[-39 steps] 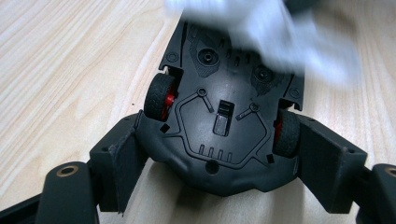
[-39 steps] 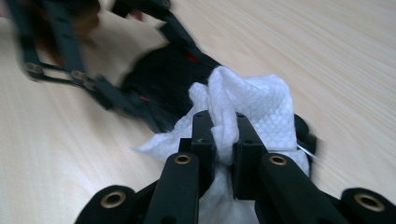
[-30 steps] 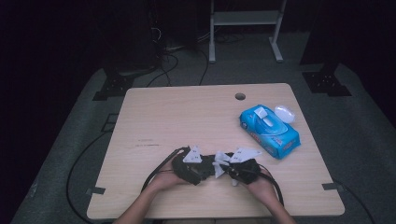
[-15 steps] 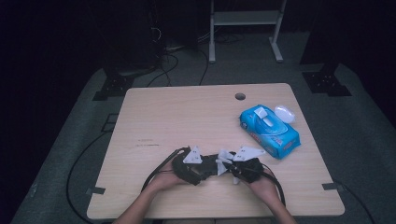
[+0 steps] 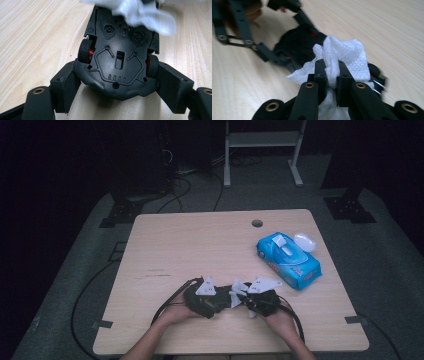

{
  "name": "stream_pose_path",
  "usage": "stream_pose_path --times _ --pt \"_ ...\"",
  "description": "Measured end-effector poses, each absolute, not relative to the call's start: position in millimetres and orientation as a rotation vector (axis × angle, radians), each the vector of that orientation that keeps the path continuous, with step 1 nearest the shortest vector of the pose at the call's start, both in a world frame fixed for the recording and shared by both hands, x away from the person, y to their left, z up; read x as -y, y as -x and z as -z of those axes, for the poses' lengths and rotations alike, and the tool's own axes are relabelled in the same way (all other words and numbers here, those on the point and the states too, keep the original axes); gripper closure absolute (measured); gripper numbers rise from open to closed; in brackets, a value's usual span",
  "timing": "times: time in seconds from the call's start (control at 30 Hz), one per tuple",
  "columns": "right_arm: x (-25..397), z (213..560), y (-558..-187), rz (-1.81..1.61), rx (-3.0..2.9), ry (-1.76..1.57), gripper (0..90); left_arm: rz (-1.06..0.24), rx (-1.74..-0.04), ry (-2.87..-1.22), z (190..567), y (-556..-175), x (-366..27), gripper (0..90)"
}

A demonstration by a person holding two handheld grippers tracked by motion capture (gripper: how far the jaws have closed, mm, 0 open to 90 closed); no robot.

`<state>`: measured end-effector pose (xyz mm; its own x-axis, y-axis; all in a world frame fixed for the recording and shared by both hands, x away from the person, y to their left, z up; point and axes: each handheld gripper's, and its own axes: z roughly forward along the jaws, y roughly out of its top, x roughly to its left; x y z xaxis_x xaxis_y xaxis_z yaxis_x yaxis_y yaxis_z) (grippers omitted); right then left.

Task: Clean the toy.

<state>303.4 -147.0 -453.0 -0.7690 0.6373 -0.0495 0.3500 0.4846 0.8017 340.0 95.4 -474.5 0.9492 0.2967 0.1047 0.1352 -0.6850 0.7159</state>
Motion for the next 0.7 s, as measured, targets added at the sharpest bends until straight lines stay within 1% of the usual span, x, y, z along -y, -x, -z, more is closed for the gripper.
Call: stream_pose_path --times 0.1,0.27,0.5,0.57,0.7 --pt "148.3 453.9 -302.9 -1.185 -2.386 -0.852 81.5 -0.273 -0.305 -2.332 474.6 -339.8 -95.1 24.4" --pt "131.0 455.7 -299.6 -1.18 -2.428 -0.763 81.4 -0.279 -0.298 -2.34 473.8 -339.4 -95.6 24.4" --pt "149.6 452.5 -304.1 -1.17 -2.377 -0.847 81.5 -0.277 -0.296 -2.326 473.2 -339.4 -95.3 24.5" --pt "148.3 453.0 -303.3 -1.182 -2.379 -0.861 81.5 -0.279 -0.296 -2.329 473.2 -339.3 -95.0 24.5" --pt "137.4 454.6 -300.2 -1.173 -2.41 -0.786 81.4 -0.281 -0.291 -2.343 474.0 -339.2 -95.3 24.4"
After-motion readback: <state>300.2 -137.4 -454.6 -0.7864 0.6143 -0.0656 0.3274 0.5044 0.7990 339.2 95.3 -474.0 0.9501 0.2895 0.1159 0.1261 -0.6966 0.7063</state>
